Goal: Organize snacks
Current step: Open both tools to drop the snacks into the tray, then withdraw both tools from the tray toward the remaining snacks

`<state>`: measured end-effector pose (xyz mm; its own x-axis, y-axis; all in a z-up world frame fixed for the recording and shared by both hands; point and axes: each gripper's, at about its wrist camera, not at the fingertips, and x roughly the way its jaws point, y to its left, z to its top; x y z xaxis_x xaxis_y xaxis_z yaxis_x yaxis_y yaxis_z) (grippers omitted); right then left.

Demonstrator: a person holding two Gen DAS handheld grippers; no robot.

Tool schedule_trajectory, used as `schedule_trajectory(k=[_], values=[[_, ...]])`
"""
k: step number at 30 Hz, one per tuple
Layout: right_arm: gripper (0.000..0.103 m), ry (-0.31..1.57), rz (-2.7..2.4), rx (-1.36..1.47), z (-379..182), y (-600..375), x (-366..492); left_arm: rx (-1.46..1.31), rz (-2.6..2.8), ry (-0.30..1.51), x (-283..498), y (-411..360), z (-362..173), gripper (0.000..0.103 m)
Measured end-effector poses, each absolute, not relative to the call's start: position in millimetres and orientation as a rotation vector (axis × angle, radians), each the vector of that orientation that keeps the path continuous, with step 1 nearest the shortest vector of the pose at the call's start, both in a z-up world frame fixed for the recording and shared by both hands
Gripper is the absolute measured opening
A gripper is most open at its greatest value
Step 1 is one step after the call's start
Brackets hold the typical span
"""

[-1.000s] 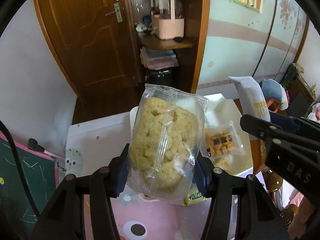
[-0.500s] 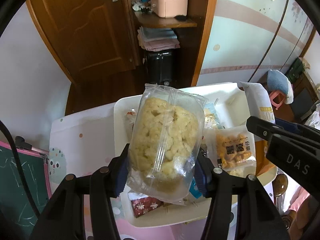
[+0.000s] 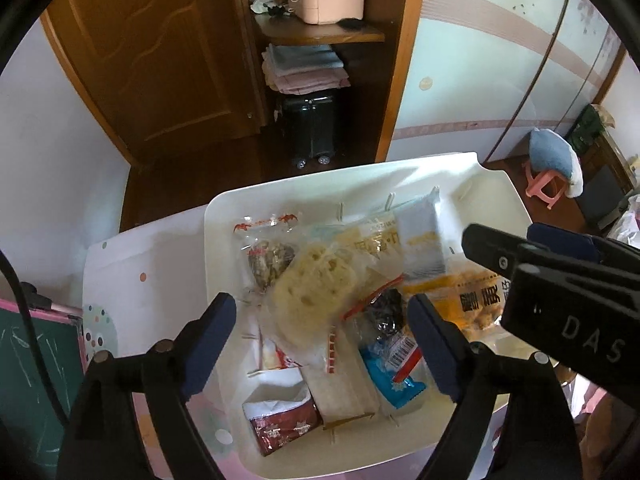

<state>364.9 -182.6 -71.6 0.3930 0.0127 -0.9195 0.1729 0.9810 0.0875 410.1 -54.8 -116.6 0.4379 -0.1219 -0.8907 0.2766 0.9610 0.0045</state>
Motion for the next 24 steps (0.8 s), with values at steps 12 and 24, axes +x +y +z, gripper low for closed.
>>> schedule_trajectory(k=[12, 24], values=[[0.07, 1.157, -0.096, 0.204, -70.7, -183.5, 359.4, 0.161, -0.25, 1.077, 400.9, -52.8, -110.9, 0.087], [0.07, 1.136, -0.071, 0.194, -53.2, -176.6, 337.0, 0.178, -0.243, 1.046, 374.5, -51.2, -90.8, 0.087]])
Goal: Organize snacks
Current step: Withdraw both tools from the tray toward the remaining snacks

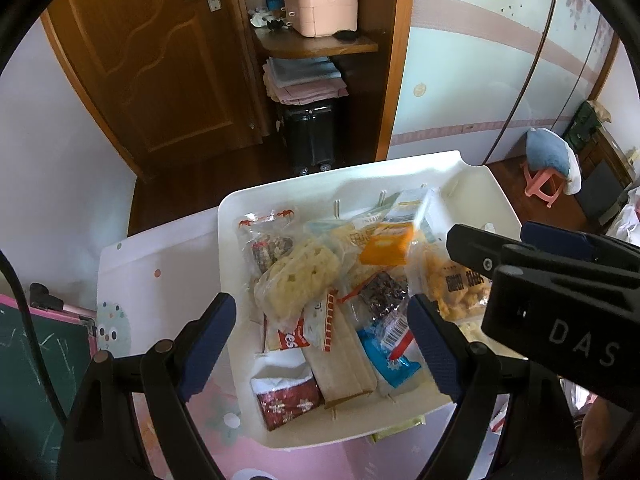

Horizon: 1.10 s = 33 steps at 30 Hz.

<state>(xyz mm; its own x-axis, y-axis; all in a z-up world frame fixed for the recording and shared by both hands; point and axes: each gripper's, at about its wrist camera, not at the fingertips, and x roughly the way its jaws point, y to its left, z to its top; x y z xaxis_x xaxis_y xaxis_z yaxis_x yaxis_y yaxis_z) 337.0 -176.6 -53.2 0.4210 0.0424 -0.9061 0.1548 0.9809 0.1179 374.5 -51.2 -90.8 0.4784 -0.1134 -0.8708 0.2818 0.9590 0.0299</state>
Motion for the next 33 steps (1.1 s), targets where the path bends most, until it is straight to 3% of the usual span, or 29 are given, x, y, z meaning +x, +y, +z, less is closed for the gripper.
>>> schedule_trajectory(k=[33], values=[[0.07, 1.004, -0.008, 0.1, 17.9, -211.5, 154.8, 0.115, -0.222, 0.949, 180.5, -64.2, -34.7, 0.087]])
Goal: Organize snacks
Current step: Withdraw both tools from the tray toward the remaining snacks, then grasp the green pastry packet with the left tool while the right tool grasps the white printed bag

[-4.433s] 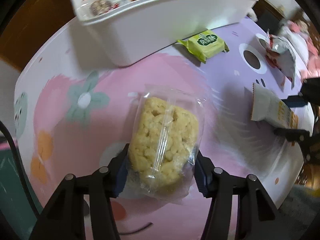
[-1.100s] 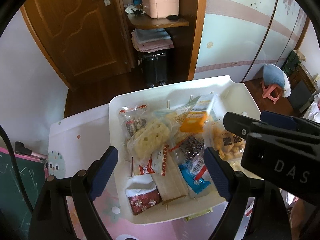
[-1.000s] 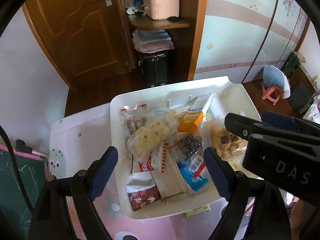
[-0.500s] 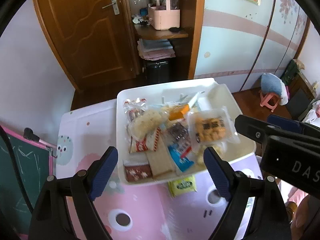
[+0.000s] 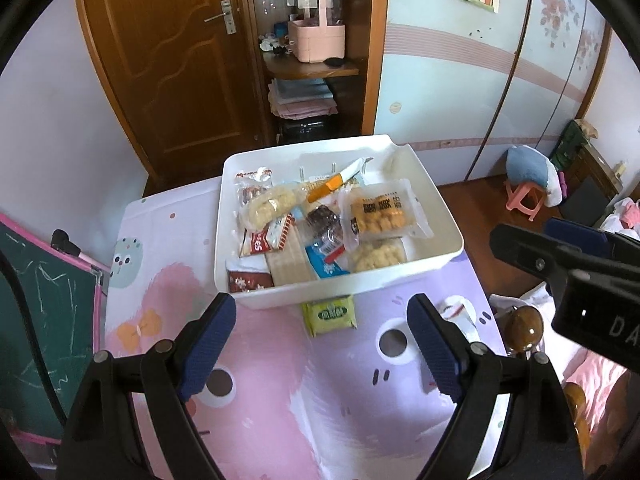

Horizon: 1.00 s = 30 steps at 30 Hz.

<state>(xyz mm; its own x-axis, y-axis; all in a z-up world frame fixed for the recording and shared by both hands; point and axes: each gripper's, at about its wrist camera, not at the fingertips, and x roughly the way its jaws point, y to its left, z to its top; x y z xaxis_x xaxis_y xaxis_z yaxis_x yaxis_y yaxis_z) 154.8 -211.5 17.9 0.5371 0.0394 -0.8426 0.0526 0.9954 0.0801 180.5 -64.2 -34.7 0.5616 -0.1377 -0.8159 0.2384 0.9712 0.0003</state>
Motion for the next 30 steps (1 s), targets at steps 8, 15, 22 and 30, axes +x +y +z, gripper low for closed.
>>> schedule_trajectory(k=[8, 15, 22, 30], values=[[0.07, 1.035, 0.014, -0.021, -1.3, -214.9, 124.7, 0.081, -0.228, 0.95, 156.6, -54.7, -39.4, 0.087], [0.07, 1.123, 0.0, 0.009, -47.3, -233.8, 112.5, 0.053, -0.247, 0.992, 152.4, -52.4, -71.0, 0.087], [0.07, 1.193, -0.036, 0.06, -92.8, -250.4, 110.7, 0.042, -0.267, 1.043, 164.0, -60.1, -114.2, 0.087], [0.07, 1.251, -0.042, 0.099, -139.4, -252.1, 118.7, -0.018, -0.238, 1.089, 196.5, -65.7, -169.3, 0.087]])
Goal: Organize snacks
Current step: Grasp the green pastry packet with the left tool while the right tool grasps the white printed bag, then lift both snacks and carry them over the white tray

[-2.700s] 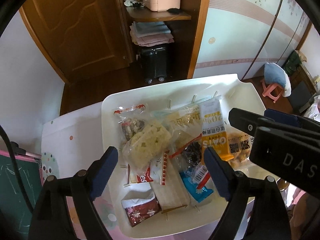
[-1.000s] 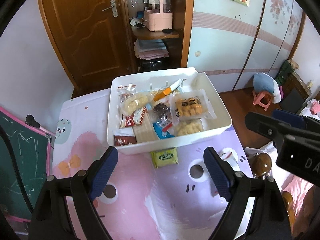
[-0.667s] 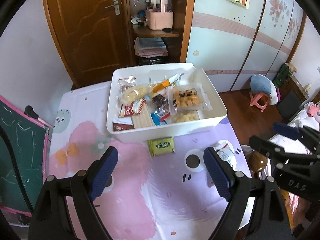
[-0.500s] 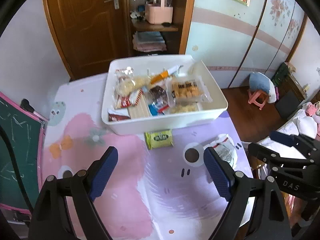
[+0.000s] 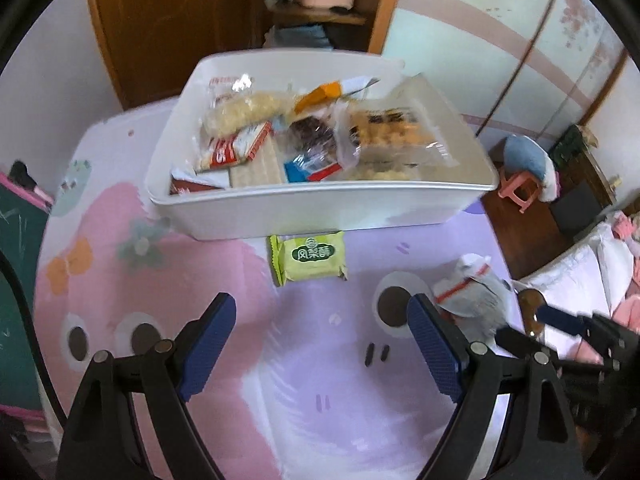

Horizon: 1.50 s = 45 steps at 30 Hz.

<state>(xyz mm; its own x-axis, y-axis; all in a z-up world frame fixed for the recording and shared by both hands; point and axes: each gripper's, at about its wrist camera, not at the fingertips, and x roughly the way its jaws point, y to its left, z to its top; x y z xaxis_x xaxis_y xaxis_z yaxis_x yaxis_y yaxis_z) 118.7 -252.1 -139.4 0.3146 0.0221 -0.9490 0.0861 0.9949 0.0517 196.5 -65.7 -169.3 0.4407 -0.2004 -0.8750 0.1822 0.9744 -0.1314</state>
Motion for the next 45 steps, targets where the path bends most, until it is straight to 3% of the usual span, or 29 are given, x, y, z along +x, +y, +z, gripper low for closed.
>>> schedule_trajectory(k=[10, 21, 22, 24, 27, 37, 45], values=[[0.07, 1.294, -0.058, 0.112, -182.6, -251.6, 133.3, -0.088, -0.145, 1.144, 242.5, -76.2, -237.3, 0.087], [0.069, 1.292, -0.079, 0.108, -202.7, -249.7, 139.4, -0.051, -0.047, 1.117, 257.2, -87.8, -259.3, 0.087], [0.069, 1.289, -0.083, 0.1, -202.5, -248.9, 139.5, -0.049, -0.045, 1.113, 257.1, -88.6, -258.9, 0.086], [0.066, 1.285, -0.087, 0.095, -202.9, -246.9, 138.9, -0.047, -0.041, 1.096, 255.4, -87.8, -256.7, 0.069], [0.061, 1.282, -0.095, 0.089, -202.0, -245.7, 138.3, -0.038, -0.049, 1.084, 255.0, -91.2, -253.9, 0.054], [0.053, 1.283, -0.09, 0.079, -196.9, -238.2, 134.1, -0.053, -0.048, 1.107, 243.8, -79.8, -244.3, 0.05], [0.053, 1.266, -0.051, 0.081, -172.8, -225.4, 121.7, -0.015, -0.073, 1.156, 206.3, -70.9, -215.5, 0.05]])
